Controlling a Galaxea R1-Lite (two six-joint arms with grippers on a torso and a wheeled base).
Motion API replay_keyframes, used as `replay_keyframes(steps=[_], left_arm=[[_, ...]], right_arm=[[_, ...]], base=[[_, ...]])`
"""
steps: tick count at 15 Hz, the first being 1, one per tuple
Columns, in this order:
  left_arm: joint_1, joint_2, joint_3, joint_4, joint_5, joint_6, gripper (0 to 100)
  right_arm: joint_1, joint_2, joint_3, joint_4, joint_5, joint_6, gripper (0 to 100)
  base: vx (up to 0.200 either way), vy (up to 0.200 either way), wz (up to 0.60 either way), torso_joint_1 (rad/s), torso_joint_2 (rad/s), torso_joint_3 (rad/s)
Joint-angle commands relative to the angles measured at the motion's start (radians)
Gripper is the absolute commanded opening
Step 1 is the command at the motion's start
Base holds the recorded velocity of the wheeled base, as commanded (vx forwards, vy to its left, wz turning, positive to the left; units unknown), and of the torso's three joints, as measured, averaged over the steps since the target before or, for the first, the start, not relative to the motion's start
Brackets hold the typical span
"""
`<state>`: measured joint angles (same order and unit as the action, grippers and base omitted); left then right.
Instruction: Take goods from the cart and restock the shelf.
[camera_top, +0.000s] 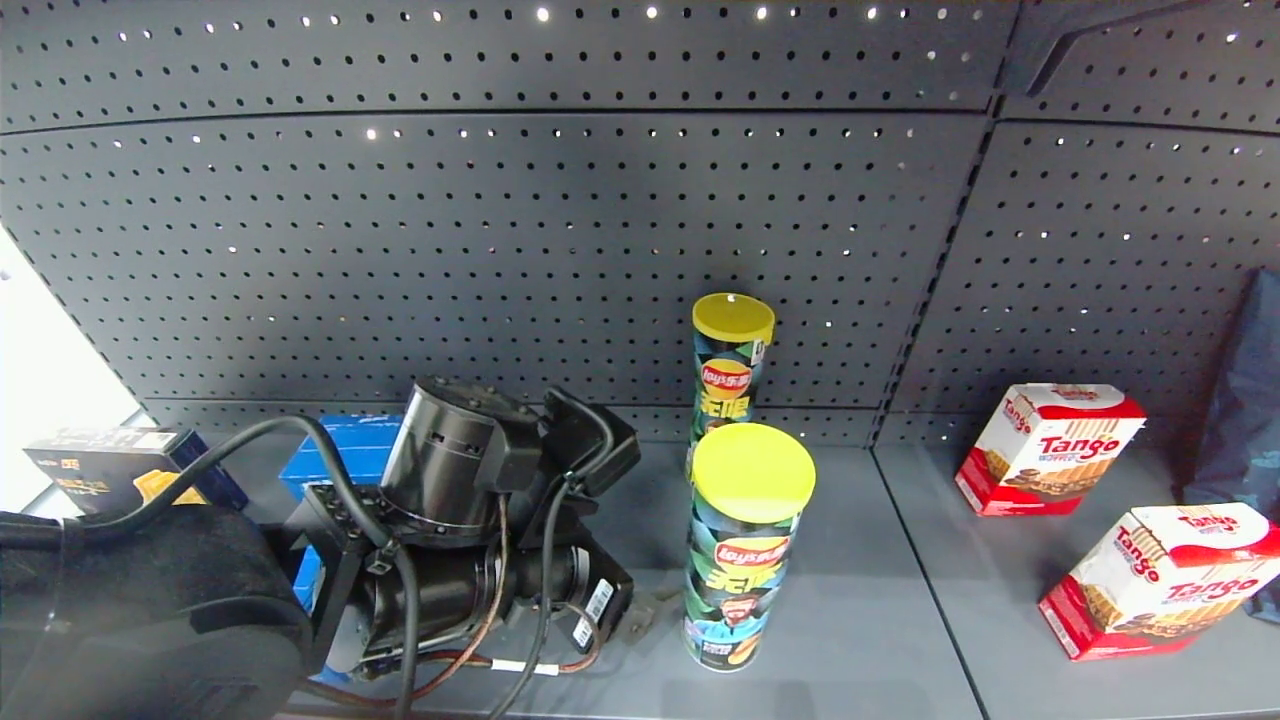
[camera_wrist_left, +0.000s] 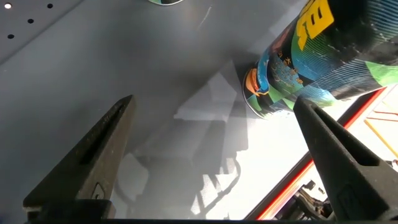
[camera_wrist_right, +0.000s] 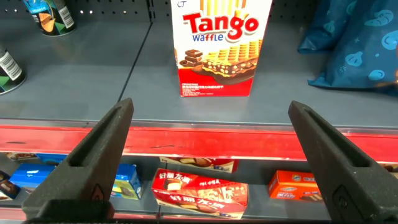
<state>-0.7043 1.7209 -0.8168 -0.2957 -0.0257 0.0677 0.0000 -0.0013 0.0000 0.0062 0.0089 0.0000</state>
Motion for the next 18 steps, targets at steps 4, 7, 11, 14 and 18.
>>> replay_keyframes(steps=[4,7,11,14,18], left_arm=[[-0.003,0.002,-0.001,0.0,0.0,0.0,100],[-0.004,0.005,-0.007,0.0,0.0,0.001,100],[-0.011,0.011,-0.008,0.0,0.0,0.001,100],[-0.015,0.017,-0.01,0.0,0.0,0.001,100],[-0.015,0.017,-0.012,0.0,0.0,0.0,100]], right_arm=[[0.0,0.001,0.0,0.0,0.0,0.0,100],[0.0,0.001,0.0,0.0,0.0,0.0,100],[0.0,0.001,0.0,0.0,0.0,0.0,100],[0.0,0.001,0.0,0.0,0.0,0.0,100],[0.0,0.001,0.0,0.0,0.0,0.0,100]], base=[[0.0,0.0,0.0,0.0,0.0,0.0],[0.0,0.0,0.0,0.0,0.0,0.0],[0.0,0.0,0.0,0.0,0.0,0.0],[0.0,0.0,0.0,0.0,0.0,0.0],[0.0,0.0,0.0,0.0,0.0,0.0]])
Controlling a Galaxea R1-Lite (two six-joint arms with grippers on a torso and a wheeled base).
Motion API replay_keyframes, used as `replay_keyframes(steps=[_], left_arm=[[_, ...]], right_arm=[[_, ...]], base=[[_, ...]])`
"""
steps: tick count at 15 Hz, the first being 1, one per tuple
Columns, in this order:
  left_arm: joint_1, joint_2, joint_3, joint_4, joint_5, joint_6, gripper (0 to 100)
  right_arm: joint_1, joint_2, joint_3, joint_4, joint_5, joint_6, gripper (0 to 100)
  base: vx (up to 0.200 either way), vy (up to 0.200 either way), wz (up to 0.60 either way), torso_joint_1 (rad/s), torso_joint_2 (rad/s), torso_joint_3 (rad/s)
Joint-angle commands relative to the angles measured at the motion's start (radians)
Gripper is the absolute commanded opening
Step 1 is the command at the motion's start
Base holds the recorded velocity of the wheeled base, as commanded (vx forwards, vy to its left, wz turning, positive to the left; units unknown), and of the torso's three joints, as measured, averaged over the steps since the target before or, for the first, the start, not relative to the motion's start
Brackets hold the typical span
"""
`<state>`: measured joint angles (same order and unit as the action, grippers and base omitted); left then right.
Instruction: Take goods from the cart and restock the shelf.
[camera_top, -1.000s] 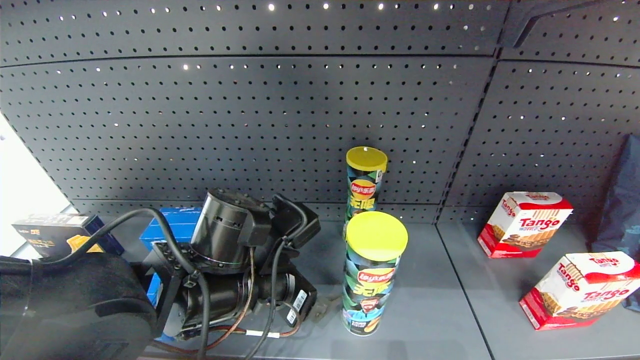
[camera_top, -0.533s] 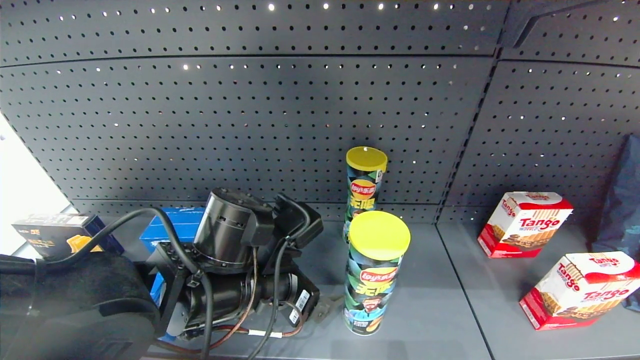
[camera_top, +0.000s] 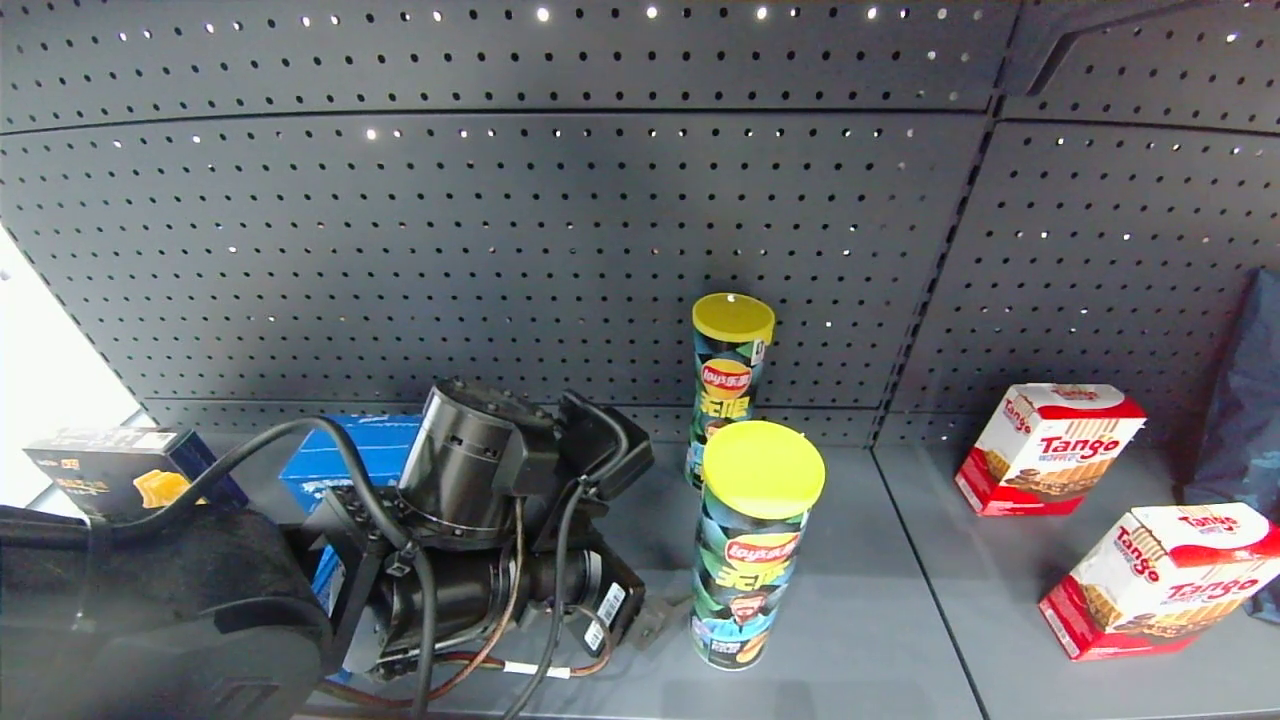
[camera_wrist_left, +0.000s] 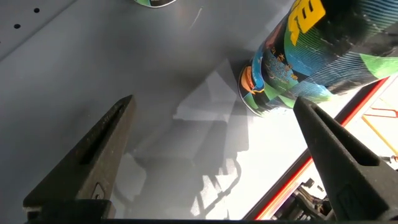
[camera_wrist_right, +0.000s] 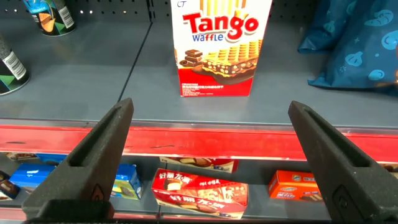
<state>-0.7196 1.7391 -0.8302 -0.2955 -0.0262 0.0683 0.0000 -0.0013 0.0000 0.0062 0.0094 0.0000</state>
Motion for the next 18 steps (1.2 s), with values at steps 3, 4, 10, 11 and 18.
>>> replay_keyframes(steps=[3,4,10,11,18], left_arm=[[0.026,-0.029,0.011,0.006,0.0,0.001,100],[0.057,-0.069,0.016,0.01,0.0,0.008,100],[0.18,-0.498,0.252,0.018,0.054,0.008,100],[0.21,-0.593,0.309,0.038,0.052,0.008,100],[0.512,-1.294,0.683,0.102,0.022,-0.116,100]], right_arm=[[0.0,0.001,0.0,0.0,0.0,0.0,100],[0.0,0.001,0.0,0.0,0.0,0.0,100],[0.0,0.001,0.0,0.0,0.0,0.0,100],[0.0,0.001,0.0,0.0,0.0,0.0,100],[0.0,0.001,0.0,0.0,0.0,0.0,100]], base=[[0.0,0.0,0.0,0.0,0.0,0.0],[0.0,0.0,0.0,0.0,0.0,0.0],[0.0,0.0,0.0,0.0,0.0,0.0],[0.0,0.0,0.0,0.0,0.0,0.0],[0.0,0.0,0.0,0.0,0.0,0.0]])
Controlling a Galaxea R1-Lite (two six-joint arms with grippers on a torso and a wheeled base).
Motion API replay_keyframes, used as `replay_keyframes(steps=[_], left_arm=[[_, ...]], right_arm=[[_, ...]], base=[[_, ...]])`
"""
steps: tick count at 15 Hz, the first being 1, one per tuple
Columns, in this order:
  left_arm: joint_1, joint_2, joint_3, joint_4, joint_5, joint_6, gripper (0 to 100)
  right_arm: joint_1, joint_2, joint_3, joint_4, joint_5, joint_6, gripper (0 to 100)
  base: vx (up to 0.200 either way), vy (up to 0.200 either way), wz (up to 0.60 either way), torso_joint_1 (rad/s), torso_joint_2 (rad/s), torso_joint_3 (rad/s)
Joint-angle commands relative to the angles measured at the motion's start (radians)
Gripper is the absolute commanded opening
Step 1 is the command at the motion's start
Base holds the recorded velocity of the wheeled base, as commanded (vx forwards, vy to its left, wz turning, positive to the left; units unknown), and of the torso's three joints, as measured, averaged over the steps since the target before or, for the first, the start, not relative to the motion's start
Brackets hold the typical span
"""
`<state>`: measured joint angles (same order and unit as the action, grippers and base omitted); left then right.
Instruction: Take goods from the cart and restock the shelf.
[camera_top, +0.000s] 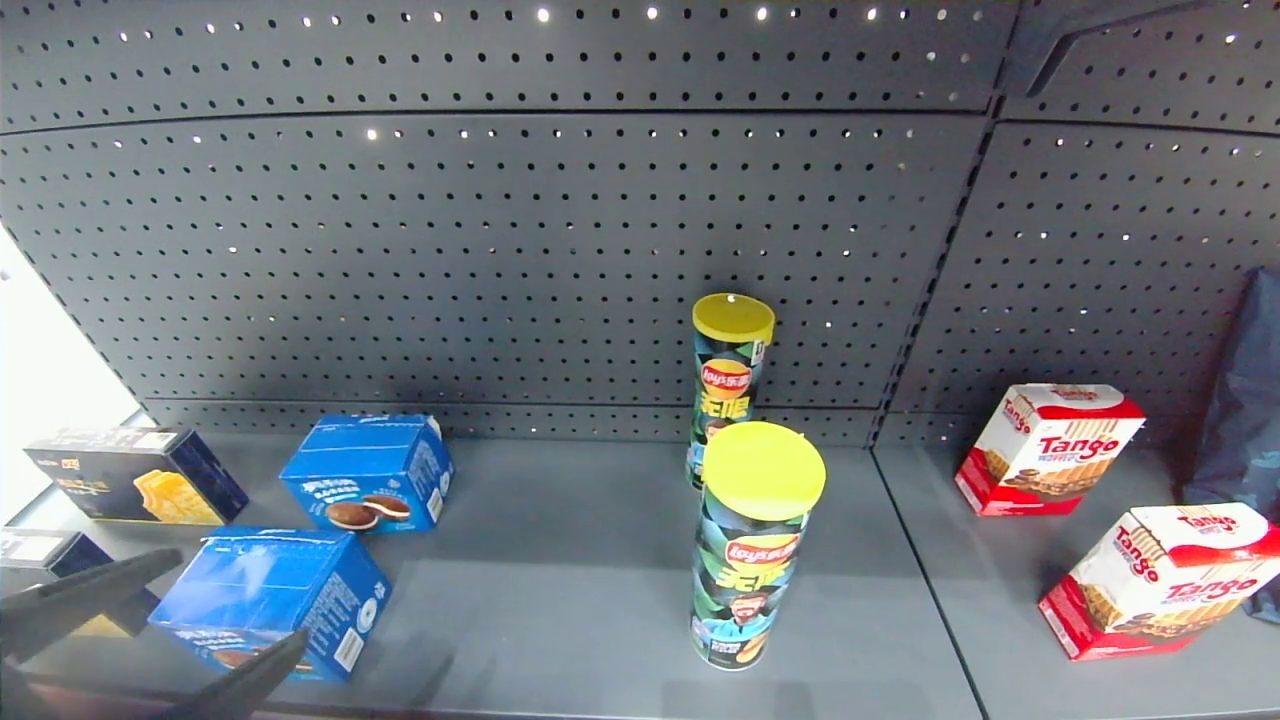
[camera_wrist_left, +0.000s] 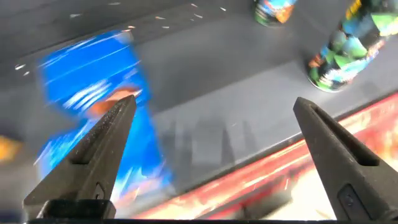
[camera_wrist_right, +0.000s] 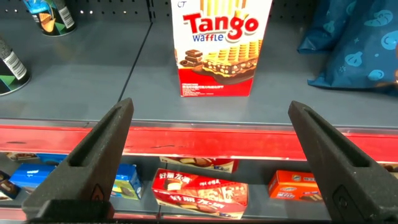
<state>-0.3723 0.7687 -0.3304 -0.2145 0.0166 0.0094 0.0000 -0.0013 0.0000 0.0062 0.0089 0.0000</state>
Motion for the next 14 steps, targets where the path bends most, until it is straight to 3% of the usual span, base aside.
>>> replay_keyframes(steps=[1,3,5,6,8,10,11,13,14], left_arm=[[0.222,-0.396,0.229,0.049,-0.038,-0.062,100],[0.316,-0.525,0.318,0.07,-0.038,-0.057,100],[0.406,-0.605,0.33,0.135,-0.041,-0.06,100],[0.42,-0.634,0.329,0.164,-0.041,-0.074,100],[0.405,-0.671,0.329,0.165,-0.05,-0.072,100],[0.368,-0.697,0.329,0.165,-0.109,-0.068,100],[0.354,-0.715,0.329,0.165,-0.096,-0.051,100],[0.354,-0.718,0.326,0.195,0.045,-0.045,100],[0.363,-0.738,0.326,0.216,0.054,-0.04,100]], right_arm=[[0.0,0.001,0.0,0.0,0.0,0.0,100],[0.0,0.001,0.0,0.0,0.0,0.0,100],[0.0,0.001,0.0,0.0,0.0,0.0,100],[0.0,0.001,0.0,0.0,0.0,0.0,100],[0.0,0.001,0.0,0.0,0.0,0.0,100],[0.0,0.001,0.0,0.0,0.0,0.0,100],[0.0,0.001,0.0,0.0,0.0,0.0,100],[0.0,0.001,0.0,0.0,0.0,0.0,100],[0.0,0.001,0.0,0.0,0.0,0.0,100]], base=[[0.0,0.0,0.0,0.0,0.0,0.0],[0.0,0.0,0.0,0.0,0.0,0.0],[0.0,0.0,0.0,0.0,0.0,0.0],[0.0,0.0,0.0,0.0,0.0,0.0],[0.0,0.0,0.0,0.0,0.0,0.0],[0.0,0.0,0.0,0.0,0.0,0.0],[0.0,0.0,0.0,0.0,0.0,0.0],[0.0,0.0,0.0,0.0,0.0,0.0],[0.0,0.0,0.0,0.0,0.0,0.0]])
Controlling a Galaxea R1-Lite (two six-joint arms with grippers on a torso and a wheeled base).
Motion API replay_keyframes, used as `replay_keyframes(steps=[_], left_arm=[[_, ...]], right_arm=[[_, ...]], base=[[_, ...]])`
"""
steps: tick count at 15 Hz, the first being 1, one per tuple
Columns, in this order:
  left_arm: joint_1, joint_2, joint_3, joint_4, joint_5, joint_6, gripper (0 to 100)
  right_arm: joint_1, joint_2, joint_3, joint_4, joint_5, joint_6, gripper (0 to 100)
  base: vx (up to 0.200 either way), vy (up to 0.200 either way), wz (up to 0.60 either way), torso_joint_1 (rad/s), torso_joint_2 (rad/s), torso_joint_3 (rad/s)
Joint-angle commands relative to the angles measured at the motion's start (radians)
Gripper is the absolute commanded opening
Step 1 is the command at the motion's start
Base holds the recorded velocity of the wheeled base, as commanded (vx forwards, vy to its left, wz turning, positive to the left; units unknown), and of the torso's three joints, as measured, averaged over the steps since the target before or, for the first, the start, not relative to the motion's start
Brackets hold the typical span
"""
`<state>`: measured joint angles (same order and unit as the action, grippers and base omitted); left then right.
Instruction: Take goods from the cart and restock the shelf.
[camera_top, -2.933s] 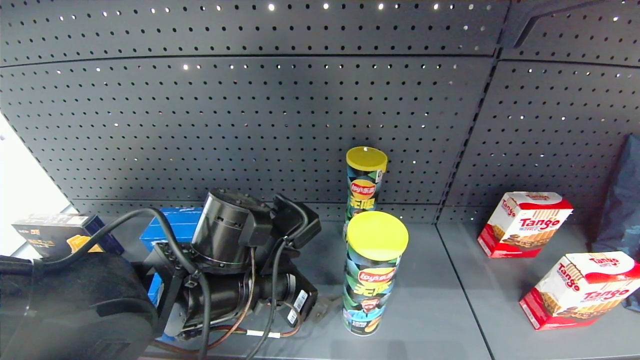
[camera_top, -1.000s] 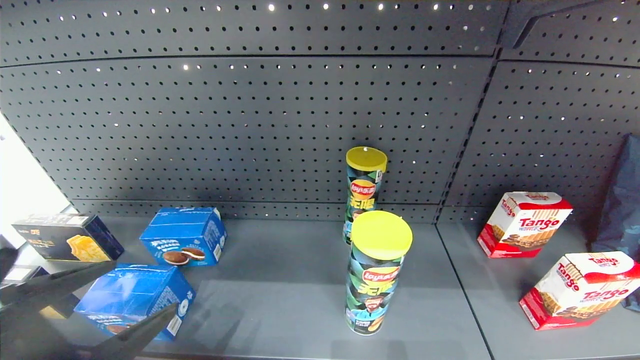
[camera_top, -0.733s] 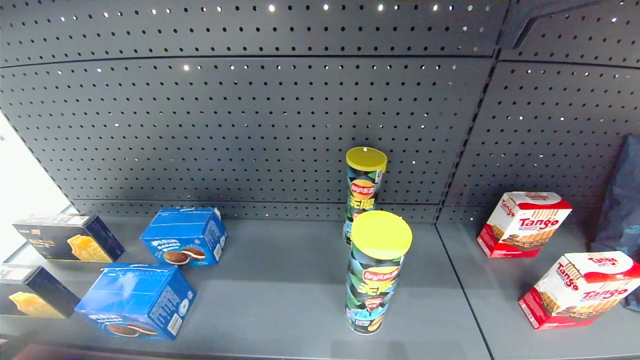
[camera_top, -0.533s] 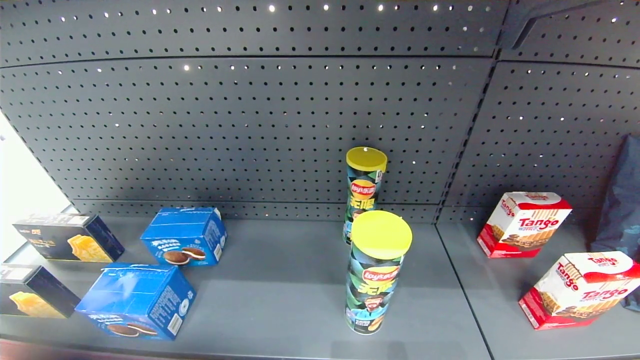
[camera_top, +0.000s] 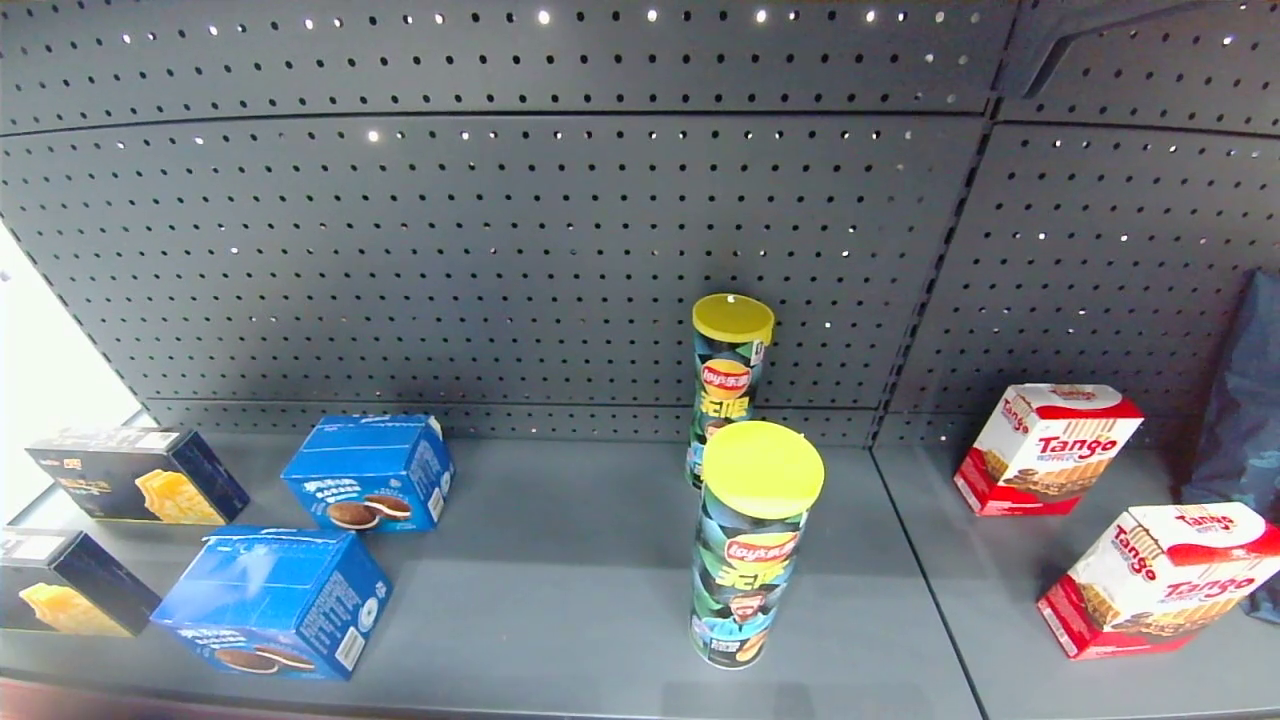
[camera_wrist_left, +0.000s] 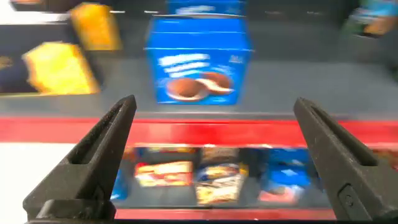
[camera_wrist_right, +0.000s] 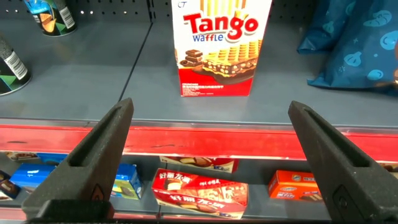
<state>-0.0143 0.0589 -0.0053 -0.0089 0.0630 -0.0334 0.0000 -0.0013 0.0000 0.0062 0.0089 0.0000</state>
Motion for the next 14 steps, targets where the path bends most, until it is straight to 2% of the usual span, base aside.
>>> replay_keyframes(steps=[1,2,3,4,9,14], left_arm=[[0.01,-0.042,0.001,0.009,0.001,0.006,100],[0.01,-0.059,0.002,0.009,-0.043,0.023,100],[0.01,-0.059,0.001,0.009,-0.057,0.027,100],[0.01,-0.059,0.002,0.012,-0.084,0.052,100],[0.01,-0.059,0.004,0.01,-0.083,0.047,100],[0.01,-0.059,0.005,0.01,-0.088,0.059,100]], right_arm=[[0.0,0.001,0.0,0.0,0.0,0.0,100],[0.0,0.001,0.0,0.0,0.0,0.0,100],[0.0,0.001,0.0,0.0,0.0,0.0,100],[0.0,0.001,0.0,0.0,0.0,0.0,100],[0.0,0.001,0.0,0.0,0.0,0.0,100],[0.0,0.001,0.0,0.0,0.0,0.0,100]], base=[[0.0,0.0,0.0,0.0,0.0,0.0],[0.0,0.0,0.0,0.0,0.0,0.0],[0.0,0.0,0.0,0.0,0.0,0.0],[0.0,0.0,0.0,0.0,0.0,0.0],[0.0,0.0,0.0,0.0,0.0,0.0],[0.0,0.0,0.0,0.0,0.0,0.0]])
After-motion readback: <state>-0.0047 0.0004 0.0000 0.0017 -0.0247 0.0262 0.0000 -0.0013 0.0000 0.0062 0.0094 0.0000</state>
